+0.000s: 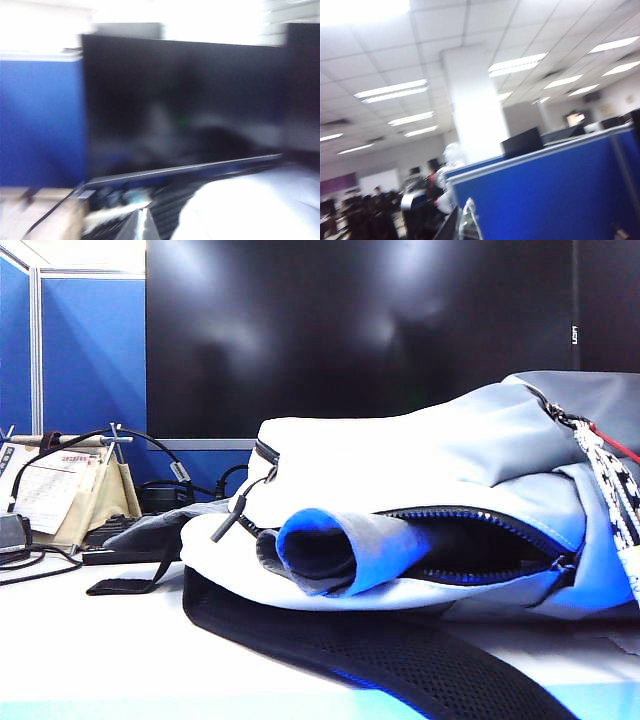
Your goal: Put the gray clothes into the backpack.
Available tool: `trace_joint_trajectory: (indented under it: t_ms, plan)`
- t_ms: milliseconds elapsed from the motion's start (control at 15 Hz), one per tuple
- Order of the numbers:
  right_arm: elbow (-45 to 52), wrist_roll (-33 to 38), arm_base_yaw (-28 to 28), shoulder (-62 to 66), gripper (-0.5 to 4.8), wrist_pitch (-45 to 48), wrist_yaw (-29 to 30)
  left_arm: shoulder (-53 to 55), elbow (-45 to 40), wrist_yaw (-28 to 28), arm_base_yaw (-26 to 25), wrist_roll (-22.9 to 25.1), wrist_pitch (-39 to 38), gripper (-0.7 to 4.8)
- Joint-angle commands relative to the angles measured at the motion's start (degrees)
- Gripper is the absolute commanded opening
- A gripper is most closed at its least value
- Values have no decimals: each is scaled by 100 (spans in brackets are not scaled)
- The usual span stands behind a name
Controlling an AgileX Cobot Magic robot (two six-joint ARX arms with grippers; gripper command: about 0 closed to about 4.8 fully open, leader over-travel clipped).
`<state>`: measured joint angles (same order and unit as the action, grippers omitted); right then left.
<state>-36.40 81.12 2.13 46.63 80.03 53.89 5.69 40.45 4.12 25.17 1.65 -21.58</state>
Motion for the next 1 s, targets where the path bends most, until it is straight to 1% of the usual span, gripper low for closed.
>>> trace_joint_trajectory:
  t_ms: [67, 201, 268, 401, 468, 602, 669, 736, 803, 936, 1003]
  plan:
    - [-15, -87, 472, -22, -9, -420, -407, -295, -715, 872, 0, -17, 391, -5]
    - [-15, -260, 837, -35, -9, -745, -649, -326, -1215, 734, 0, -74, 807, -5]
    - [-15, -472, 992, -55, -9, -1014, -815, -326, -1471, 723, 0, -164, 1073, -5]
    - [-15, -1178, 1250, -352, -9, -2096, -1436, -326, -1801, 678, 0, -170, 1353, -5]
    - [-15, -1742, 1305, -693, -9, -3117, -1836, -328, -1934, 343, 0, -175, 1399, -5]
    - [-15, -2839, 1307, -1320, -9, -4402, -1919, -326, -1958, -87, 0, -166, 1399, -5]
    - [-15, -3786, 1287, -1998, -9, -5705, -1932, -328, -1958, -398, 0, -168, 1390, -5]
    - [-15, -4503, 1285, -2577, -9, -6837, -2002, -328, -1958, -616, 0, -166, 1355, -5]
    - [-15, -5060, 1285, -3121, -9, -7888, -2299, -328, -1958, -776, 0, -166, 1318, -5]
    - [-15, -5823, 1290, -4245, -9, -9678, -2979, -326, -1961, -866, 0, -166, 1198, -5]
    - [-28, -6102, 1290, -4647, -9, -10419, -3158, -328, -1961, -1056, 0, -173, 1176, -5]
